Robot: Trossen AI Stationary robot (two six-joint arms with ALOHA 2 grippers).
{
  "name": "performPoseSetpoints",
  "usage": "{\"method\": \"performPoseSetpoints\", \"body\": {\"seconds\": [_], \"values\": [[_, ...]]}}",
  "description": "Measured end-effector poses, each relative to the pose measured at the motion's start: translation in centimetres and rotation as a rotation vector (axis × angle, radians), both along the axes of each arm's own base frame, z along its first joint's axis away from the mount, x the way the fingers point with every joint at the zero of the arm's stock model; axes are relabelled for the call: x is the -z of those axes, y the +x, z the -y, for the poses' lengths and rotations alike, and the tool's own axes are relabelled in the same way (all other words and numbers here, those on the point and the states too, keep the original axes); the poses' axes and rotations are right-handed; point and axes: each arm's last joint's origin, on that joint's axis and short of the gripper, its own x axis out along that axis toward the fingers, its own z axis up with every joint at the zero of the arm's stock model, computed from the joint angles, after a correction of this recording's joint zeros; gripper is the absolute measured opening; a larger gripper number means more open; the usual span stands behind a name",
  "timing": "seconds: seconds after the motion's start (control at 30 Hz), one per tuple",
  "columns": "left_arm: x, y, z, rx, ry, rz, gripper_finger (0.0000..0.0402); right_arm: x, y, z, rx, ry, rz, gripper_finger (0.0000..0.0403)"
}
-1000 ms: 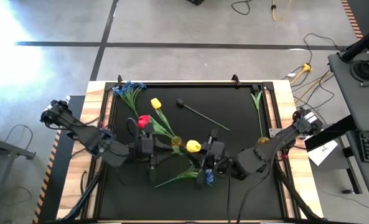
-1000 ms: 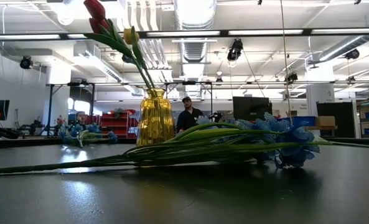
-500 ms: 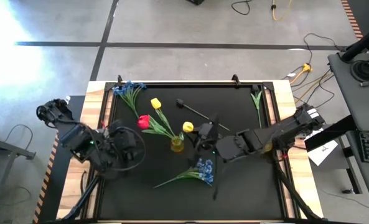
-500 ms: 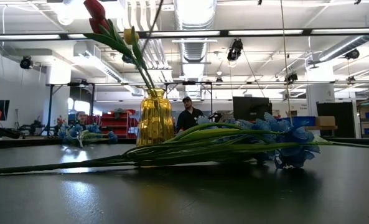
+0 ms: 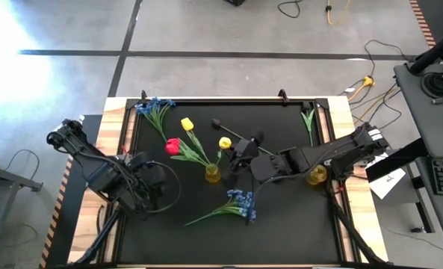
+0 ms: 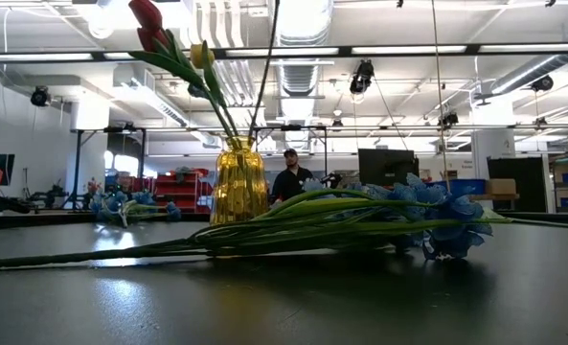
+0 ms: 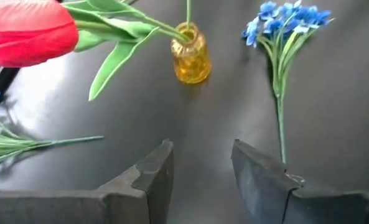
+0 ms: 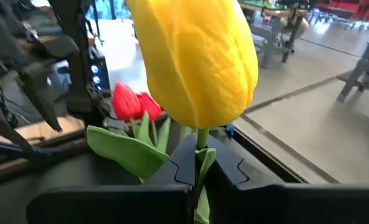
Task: Sort flowers into vase by color
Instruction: Put the yellow flower into the left yellow vase, then put the bottom blue flowers into the right yellow vase
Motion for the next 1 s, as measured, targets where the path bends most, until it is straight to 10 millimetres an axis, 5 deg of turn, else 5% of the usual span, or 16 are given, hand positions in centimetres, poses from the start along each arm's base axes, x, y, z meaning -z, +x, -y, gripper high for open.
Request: {"method": "performPoseSetpoints", "body": {"seconds": [0.47, 0.63, 0.83, 1.0], "values": [[-1.9, -2.3, -3.8, -0.161, -0.058, 0.044, 0.0148, 4.5, 3.8, 2.3, -0.022, 0.13, -0.074, 0.0015], [-1.9, -3.0, -4.4, -0.172, -0.066, 0.052, 0.0141, 4.8, 4.0, 2.6, -0.061, 0.236, -0.064, 0.007], [-2.0, -4.1, -5.2, -0.126, -0.061, 0.025, 0.0122, 3.7, 2.1, 2.7, -0.082, 0.324, -0.128, 0.0175], [-3.1, -5.9, -6.4, -0.109, -0.109, 0.074, 0.0109, 3.0, -1.3, 1.6, -0.223, 0.446, -0.344, 0.0219]]}}
